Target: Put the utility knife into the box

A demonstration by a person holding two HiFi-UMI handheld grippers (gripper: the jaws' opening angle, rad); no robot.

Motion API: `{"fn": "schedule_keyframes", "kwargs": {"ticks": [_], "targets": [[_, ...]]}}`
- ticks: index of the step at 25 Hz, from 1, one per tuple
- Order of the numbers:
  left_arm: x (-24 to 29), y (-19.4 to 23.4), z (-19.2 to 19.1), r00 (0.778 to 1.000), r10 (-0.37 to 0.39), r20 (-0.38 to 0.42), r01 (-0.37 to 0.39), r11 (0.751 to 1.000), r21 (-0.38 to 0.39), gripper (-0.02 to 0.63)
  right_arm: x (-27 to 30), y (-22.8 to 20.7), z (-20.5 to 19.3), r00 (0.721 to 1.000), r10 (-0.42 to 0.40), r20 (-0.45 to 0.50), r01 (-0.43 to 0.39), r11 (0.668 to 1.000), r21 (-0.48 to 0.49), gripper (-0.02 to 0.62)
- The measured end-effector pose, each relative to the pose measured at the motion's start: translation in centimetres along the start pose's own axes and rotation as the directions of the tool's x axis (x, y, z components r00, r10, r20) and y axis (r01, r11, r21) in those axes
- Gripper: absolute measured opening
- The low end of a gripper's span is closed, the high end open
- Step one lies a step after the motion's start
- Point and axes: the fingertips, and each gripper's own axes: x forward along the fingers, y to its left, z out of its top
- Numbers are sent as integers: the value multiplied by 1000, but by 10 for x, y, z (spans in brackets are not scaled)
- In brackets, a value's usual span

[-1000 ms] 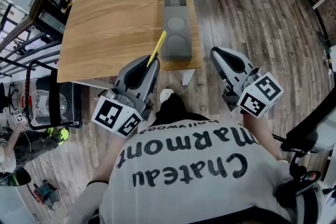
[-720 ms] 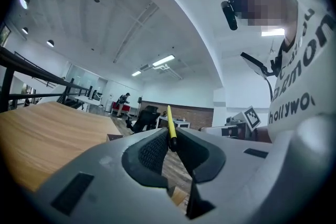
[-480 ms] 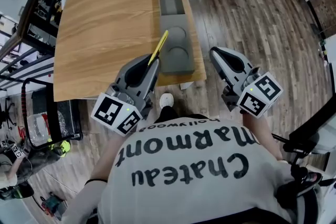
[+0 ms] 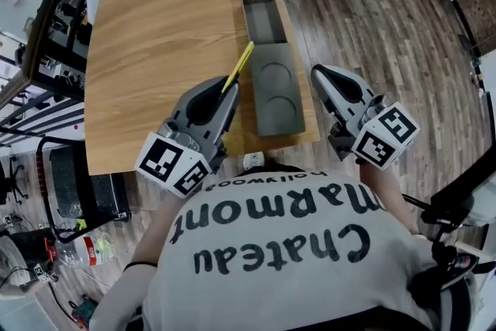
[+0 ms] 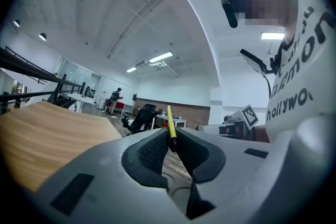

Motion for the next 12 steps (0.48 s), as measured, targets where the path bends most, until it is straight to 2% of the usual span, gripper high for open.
{"fn": "schedule_keyframes", "kwargs": {"ticks": [12], "targets": [[25,58,3,996,-77,-41,76,997,-33,43,50,-24,7,997,-78,-2,78,996,34,9]]}}
